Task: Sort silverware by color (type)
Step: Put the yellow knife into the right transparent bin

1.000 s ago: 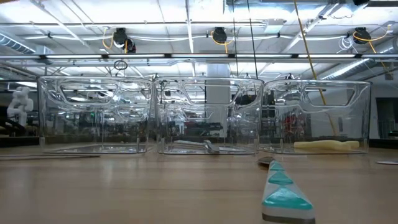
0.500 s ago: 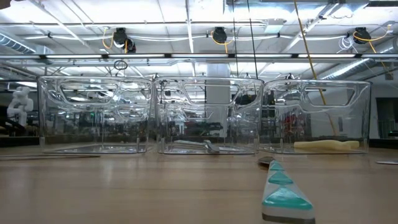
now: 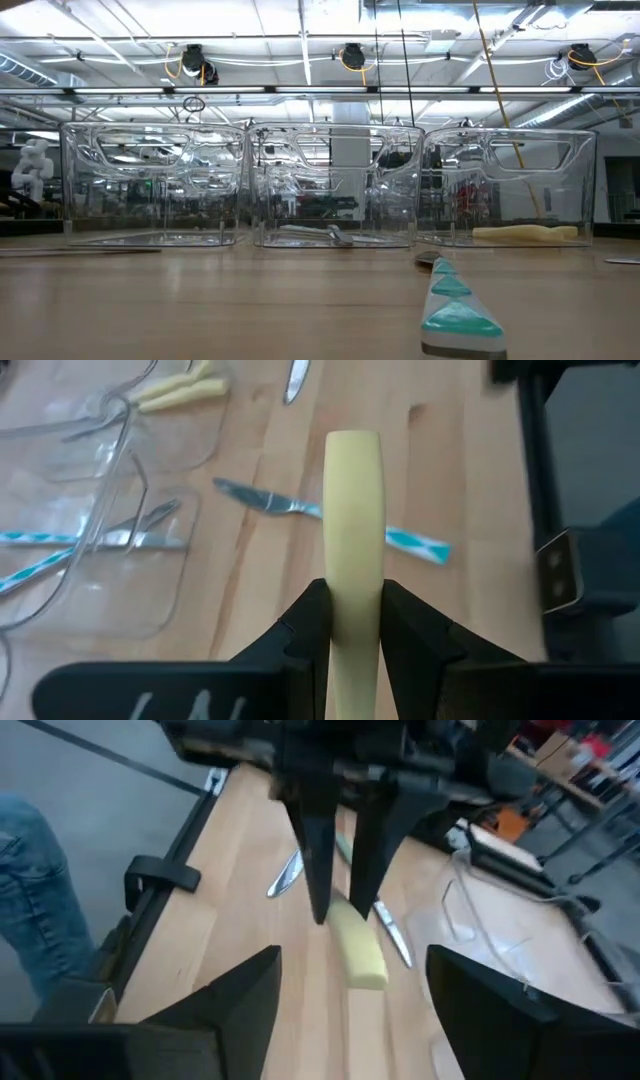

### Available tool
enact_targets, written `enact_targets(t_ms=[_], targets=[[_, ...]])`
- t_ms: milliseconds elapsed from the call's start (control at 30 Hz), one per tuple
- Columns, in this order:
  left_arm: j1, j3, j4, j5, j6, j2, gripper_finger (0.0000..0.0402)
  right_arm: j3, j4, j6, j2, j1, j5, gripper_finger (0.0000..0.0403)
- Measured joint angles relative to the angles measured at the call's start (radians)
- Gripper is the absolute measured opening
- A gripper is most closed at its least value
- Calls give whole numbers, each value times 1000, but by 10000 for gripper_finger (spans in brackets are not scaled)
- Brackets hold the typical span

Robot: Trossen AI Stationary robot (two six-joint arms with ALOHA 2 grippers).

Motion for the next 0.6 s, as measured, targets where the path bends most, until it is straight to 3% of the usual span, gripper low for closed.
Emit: enact_targets(t_ms=[333, 600], targets=[[2, 0, 35, -9, 24, 0, 71, 1, 0, 77, 13, -58, -81, 217], [3, 0, 38, -26, 33, 0, 71, 1, -1, 132, 13, -83, -169, 170]])
